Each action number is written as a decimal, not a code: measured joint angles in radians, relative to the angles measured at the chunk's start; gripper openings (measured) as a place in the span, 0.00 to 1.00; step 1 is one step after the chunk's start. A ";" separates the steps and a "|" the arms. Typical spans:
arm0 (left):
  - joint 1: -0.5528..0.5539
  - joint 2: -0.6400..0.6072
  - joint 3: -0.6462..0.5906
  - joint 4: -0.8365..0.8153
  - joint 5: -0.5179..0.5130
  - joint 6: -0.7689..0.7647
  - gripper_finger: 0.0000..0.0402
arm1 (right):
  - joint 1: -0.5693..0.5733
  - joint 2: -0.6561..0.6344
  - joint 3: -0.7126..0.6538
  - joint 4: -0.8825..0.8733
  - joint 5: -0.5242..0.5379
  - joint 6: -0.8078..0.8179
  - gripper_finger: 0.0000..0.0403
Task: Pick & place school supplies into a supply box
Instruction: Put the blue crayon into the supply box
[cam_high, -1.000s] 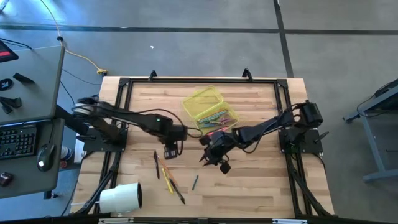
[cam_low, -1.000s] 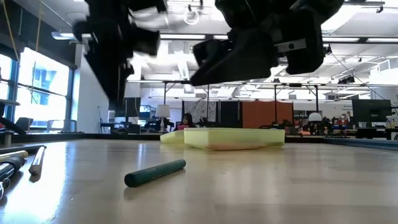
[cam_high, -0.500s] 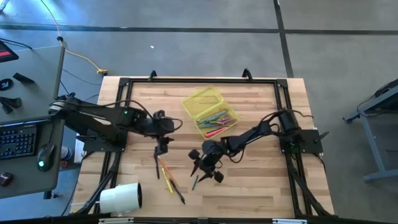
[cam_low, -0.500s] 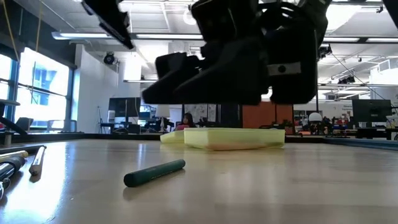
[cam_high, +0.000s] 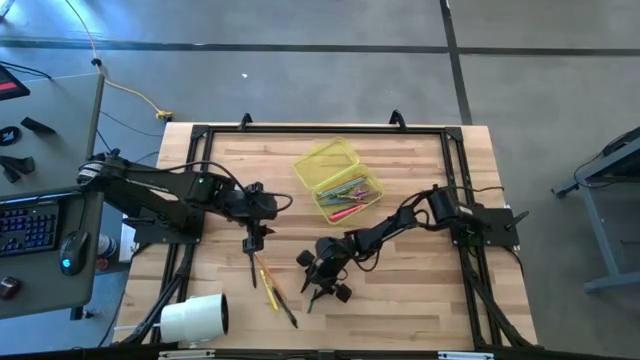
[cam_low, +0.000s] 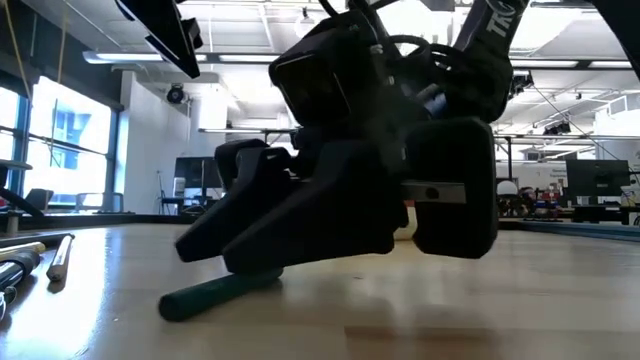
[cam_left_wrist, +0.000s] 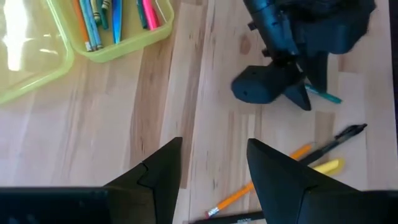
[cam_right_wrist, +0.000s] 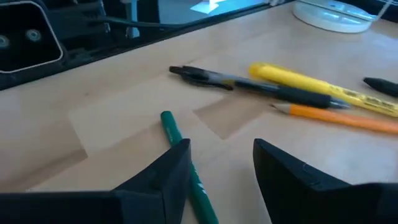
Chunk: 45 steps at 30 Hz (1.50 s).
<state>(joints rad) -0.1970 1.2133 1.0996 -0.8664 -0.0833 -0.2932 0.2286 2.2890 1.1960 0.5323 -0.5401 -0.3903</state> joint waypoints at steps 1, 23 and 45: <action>0.000 0.000 0.000 0.000 -0.003 0.000 0.53 | 0.003 0.006 0.003 0.001 0.000 -0.001 0.40; 0.000 0.000 0.000 -0.005 -0.016 0.000 0.53 | -0.027 -0.074 -0.003 -0.031 0.017 -0.063 0.28; 0.000 0.000 0.000 -0.004 -0.079 0.000 0.53 | 0.006 -0.077 -0.004 -0.058 -0.060 -0.126 0.28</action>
<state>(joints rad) -0.1967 1.2137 1.0996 -0.8703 -0.1628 -0.2931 0.2344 2.2124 1.1923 0.4739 -0.6002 -0.5159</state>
